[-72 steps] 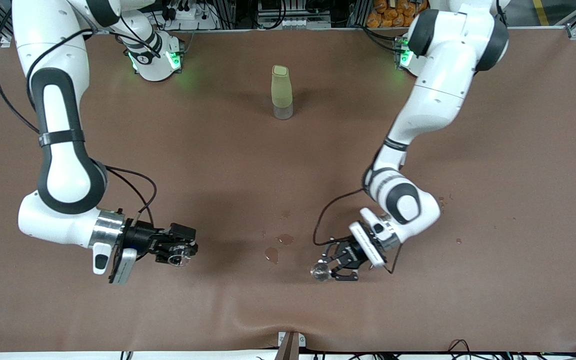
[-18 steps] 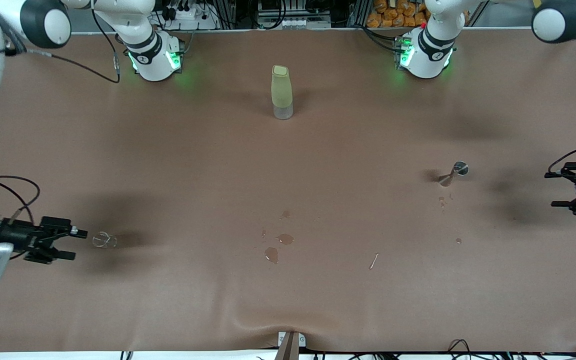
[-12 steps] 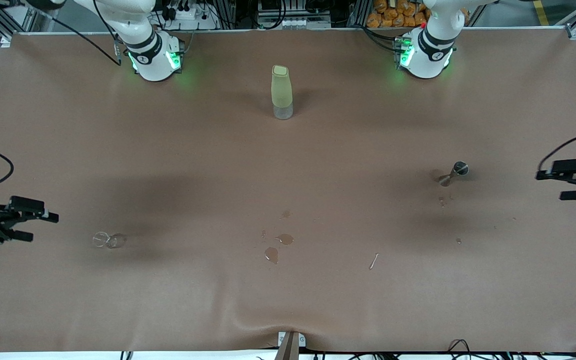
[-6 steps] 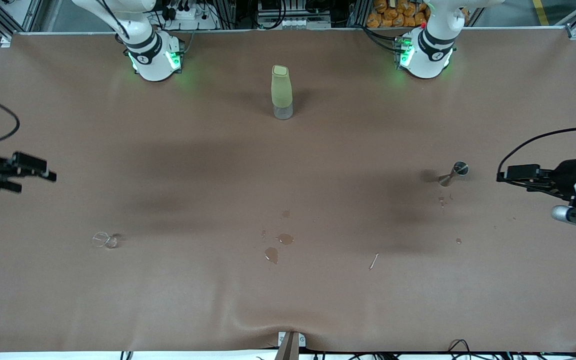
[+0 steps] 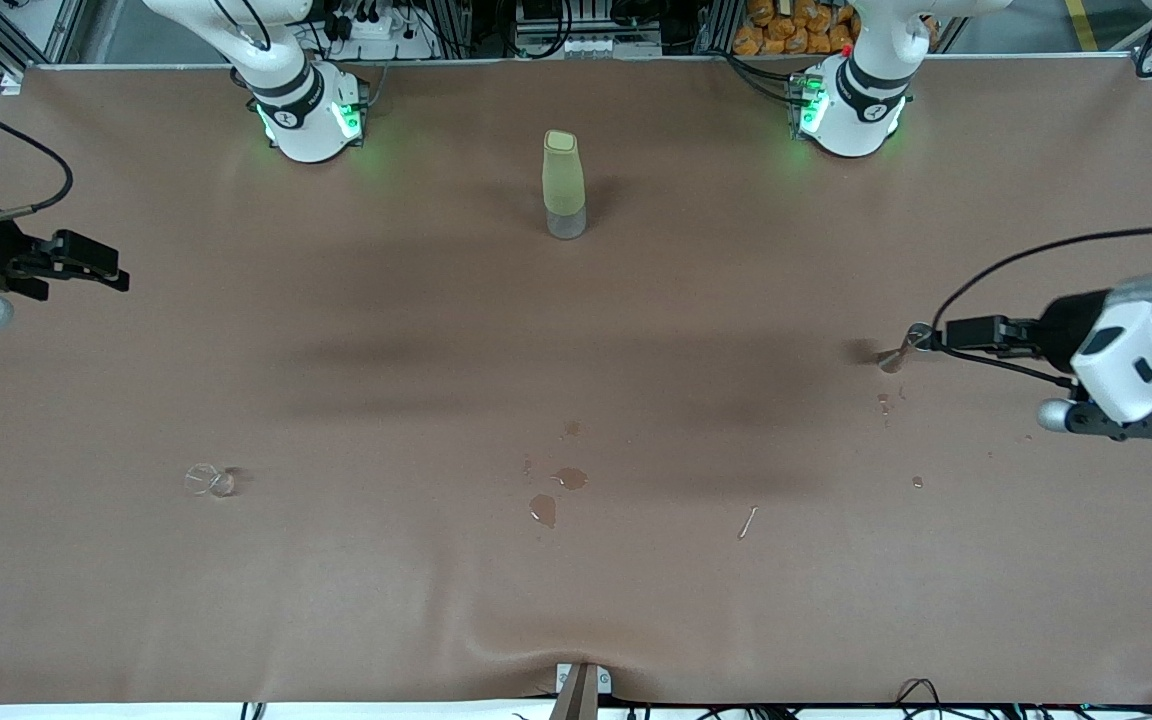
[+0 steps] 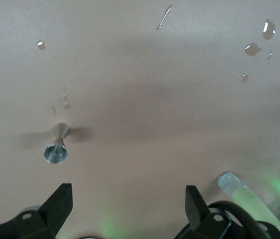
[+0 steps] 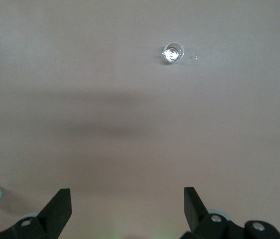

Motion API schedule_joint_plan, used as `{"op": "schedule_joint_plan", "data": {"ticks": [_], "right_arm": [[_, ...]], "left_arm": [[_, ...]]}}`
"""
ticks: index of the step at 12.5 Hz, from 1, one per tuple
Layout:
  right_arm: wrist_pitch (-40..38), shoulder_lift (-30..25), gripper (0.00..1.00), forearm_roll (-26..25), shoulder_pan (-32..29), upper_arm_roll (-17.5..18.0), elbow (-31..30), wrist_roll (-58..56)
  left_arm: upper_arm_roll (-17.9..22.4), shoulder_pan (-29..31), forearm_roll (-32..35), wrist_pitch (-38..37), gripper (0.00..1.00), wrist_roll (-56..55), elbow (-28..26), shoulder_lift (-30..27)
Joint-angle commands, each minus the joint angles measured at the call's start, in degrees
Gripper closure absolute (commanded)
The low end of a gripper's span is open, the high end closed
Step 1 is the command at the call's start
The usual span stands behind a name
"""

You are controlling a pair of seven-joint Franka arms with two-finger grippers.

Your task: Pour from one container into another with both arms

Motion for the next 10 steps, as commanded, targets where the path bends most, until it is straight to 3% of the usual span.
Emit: {"op": "schedule_joint_plan", "data": {"ticks": [1,2,3,5,7,10], "right_arm": [[1.04,-3.14,0.00,-3.82,-1.23,1.36,-1.97,0.39],[1.22,-3.23,0.00,-4.35,-1.14,1.45,-1.88,0.39],[1.23,-3.41,0.00,-4.45,-1.23,1.45,-1.88,0.39],[2.53,-4.11,0.00,-3.66,-1.23,1.10,-1.70,1.09],[4.65,-4.46,0.00,-2.96,-1.93,0.84,-1.70,1.27],[4.13,-4.55,0.00,-1.20,-2.55,0.75,-0.83,5.55]], "left_arm": [[-5.09,1.54,6.75,5.20,0.00,-3.80,-12.25,-8.97],[-5.36,2.58,7.03,10.89,0.00,-3.71,-20.49,-14.23],[-6.85,4.16,7.04,13.56,0.00,-3.19,-24.66,-17.24],[-11.06,8.03,7.12,12.98,0.00,-4.32,-25.05,-19.29],[-12.22,8.30,7.39,12.62,0.00,-13.15,-26.71,-22.09],[-12.66,8.39,12.29,10.53,0.00,-15.66,-26.73,-24.31]]}}
